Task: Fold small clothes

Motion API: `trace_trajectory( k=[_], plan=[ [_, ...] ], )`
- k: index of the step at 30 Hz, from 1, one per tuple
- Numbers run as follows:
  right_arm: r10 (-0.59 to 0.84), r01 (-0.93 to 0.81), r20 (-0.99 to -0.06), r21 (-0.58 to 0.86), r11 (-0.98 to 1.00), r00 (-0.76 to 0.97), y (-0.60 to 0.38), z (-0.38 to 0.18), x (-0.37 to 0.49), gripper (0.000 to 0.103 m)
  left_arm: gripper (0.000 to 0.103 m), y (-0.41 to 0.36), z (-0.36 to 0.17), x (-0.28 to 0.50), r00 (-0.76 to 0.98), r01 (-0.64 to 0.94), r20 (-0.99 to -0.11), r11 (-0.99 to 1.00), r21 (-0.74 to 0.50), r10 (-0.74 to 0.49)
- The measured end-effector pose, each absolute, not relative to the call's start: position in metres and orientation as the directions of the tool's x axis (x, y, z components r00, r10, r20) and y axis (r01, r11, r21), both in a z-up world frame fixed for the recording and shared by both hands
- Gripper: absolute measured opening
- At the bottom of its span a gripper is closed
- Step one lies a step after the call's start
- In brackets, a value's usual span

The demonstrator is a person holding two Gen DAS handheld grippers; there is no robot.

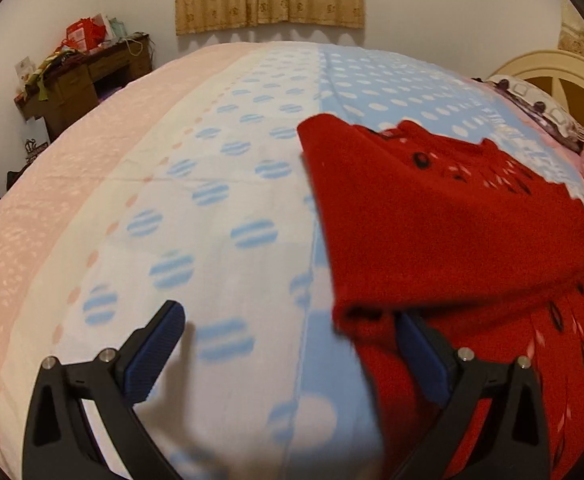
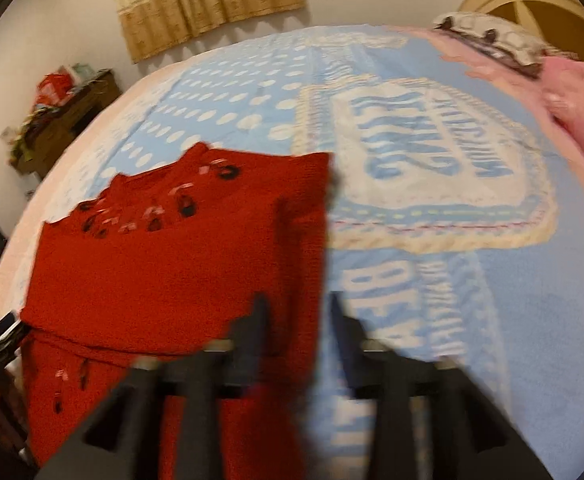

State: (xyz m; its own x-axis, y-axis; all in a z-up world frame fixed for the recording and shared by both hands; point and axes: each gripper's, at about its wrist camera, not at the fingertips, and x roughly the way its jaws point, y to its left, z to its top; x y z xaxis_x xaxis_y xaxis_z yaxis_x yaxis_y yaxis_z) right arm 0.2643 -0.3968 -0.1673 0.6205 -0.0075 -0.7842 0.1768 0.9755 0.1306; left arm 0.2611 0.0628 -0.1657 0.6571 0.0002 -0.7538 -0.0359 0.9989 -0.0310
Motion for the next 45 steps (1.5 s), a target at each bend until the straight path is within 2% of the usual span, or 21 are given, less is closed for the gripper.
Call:
trace_trajectory(
  k=[5, 9, 13, 16, 18, 24, 32, 36, 42, 45],
  plan=[
    [-0.044, 0.168, -0.742, 0.094, 0.981, 0.669, -0.394, -0.147, 0.253, 0.053, 0.103, 0.062, -0.139, 0.236, 0.718, -0.024, -0.696, 0.999, 0.028, 0.036],
    [0.029, 0.060, -0.706, 0.102, 0.993, 0.708, -0.363, -0.134, 0.261, 0.053, 0.103, 0.059, -0.121, 0.256, 0.752, -0.040, -0.657, 0.999, 0.028, 0.049],
    [0.101, -0.046, -0.724, 0.096, 0.994, 0.682, -0.331, -0.144, 0.280, 0.054, 0.103, 0.041, -0.138, 0.290, 0.710, -0.013, -0.700, 0.996, 0.091, 0.073],
    [0.050, -0.032, -0.779, 0.038, 0.999, 0.625, -0.322, -0.166, 0.292, 0.054, 0.103, 0.033, -0.160, 0.298, 0.663, -0.003, -0.739, 0.988, 0.156, 0.119],
    [0.025, -0.012, -0.801, 0.023, 1.000, 0.598, -0.327, -0.180, 0.293, 0.054, 0.103, 0.036, -0.163, 0.293, 0.681, -0.004, -0.725, 0.991, 0.135, 0.101],
    [0.055, -0.044, -0.787, 0.036, 0.998, 0.615, -0.334, -0.180, 0.281, 0.054, 0.103, 0.045, -0.166, 0.292, 0.679, 0.001, -0.732, 0.998, 0.066, 0.048],
    [0.005, -0.041, -0.776, -0.027, 0.999, 0.631, -0.330, -0.178, 0.267, 0.054, 0.103, 0.046, -0.165, 0.282, 0.679, 0.002, -0.733, 0.999, 0.055, 0.039],
    [0.017, -0.007, -0.762, 0.016, 1.000, 0.648, -0.337, -0.172, 0.264, 0.054, 0.103, 0.048, -0.159, 0.279, 0.663, -0.005, -0.749, 1.000, 0.022, 0.020],
    [-0.005, -0.011, -0.761, -0.017, 1.000, 0.649, -0.334, -0.177, 0.255, 0.054, 0.103, 0.036, -0.166, 0.273, 0.655, 0.029, -0.755, 0.997, 0.071, 0.035],
    [0.012, 0.009, -0.758, 0.024, 1.000, 0.652, -0.338, -0.170, 0.249, 0.054, 0.103, 0.039, -0.163, 0.268, 0.655, 0.016, -0.755, 0.999, 0.043, 0.022]
  ],
)
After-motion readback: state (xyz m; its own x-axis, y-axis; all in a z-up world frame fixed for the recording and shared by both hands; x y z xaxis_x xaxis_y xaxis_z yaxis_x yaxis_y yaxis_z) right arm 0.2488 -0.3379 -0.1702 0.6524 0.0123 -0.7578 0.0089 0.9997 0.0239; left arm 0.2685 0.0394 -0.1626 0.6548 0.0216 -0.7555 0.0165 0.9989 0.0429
